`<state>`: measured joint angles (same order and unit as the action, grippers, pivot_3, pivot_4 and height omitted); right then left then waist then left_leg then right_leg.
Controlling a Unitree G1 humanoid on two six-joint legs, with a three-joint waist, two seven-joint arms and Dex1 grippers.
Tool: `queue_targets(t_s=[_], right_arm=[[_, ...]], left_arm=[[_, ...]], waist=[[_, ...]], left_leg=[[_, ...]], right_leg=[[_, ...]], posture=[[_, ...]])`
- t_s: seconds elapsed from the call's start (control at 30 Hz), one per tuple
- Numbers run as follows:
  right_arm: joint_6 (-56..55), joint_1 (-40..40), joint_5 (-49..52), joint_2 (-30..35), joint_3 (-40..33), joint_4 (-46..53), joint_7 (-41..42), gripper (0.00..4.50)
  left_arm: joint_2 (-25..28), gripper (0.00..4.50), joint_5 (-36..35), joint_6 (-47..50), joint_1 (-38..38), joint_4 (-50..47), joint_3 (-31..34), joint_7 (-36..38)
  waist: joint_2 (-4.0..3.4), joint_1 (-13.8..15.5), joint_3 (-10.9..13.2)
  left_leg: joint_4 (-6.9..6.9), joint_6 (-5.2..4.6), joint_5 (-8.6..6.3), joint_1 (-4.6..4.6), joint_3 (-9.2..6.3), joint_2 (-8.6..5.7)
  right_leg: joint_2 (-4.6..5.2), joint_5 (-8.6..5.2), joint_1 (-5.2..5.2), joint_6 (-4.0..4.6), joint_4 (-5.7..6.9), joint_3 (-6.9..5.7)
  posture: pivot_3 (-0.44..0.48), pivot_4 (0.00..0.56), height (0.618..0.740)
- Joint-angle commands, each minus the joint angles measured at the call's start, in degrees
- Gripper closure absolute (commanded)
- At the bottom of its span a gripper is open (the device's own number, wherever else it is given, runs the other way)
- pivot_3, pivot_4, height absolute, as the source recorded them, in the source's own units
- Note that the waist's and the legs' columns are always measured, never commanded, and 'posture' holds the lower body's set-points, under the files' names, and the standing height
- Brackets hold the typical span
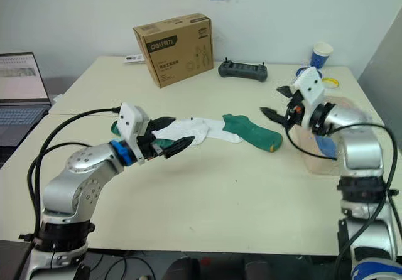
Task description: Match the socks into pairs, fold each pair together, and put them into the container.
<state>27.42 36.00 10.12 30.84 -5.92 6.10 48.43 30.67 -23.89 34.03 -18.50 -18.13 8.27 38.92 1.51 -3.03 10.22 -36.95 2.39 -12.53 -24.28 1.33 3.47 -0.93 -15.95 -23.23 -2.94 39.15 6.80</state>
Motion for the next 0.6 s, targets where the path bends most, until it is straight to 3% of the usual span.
queue_targets(t_s=[0.03, 0.3, 0.6], right_arm=[[-3.76, -13.33, -1.41, -2.97, 0.27, 9.71, -6.41, 0.02], [-12.51, -35.65, -4.46, -7.28, 1.97, 13.33, -14.17, 0.02], [-13.46, -39.65, -5.05, -8.51, 4.56, 15.44, -17.71, 0.02]], left_arm=[[-0.74, 0.0, 0.9, -3.68, 9.45, -5.02, 5.75, -3.84], [-5.55, 0.0, 3.74, -14.8, 26.38, -5.73, 8.59, -7.65], [-5.45, 0.0, 3.83, -18.75, 30.7, -4.38, 8.31, -7.03]], waist=[[0.31, 0.04, -0.26], [0.39, 0.09, -0.29], [0.47, -0.73, -0.36]], left_leg=[[0.03, 0.0, -0.01, 0.02, -0.05, 0.06], [-0.03, 0.01, 0.01, 0.2, 0.24, 0.02], [0.03, 0.01, 0.0, 0.4, 0.37, 0.11]], right_leg=[[-0.02, -0.02, 0.06, 0.02, -0.06, -0.06], [0.05, -0.1, 0.08, 0.11, -0.11, 0.13], [-0.02, -0.21, 0.09, 0.33, -0.09, 0.24]], posture=[[0.0, 0.15, 0.74], [0.0, 0.15, 0.74], [0.0, 0.15, 0.74]])
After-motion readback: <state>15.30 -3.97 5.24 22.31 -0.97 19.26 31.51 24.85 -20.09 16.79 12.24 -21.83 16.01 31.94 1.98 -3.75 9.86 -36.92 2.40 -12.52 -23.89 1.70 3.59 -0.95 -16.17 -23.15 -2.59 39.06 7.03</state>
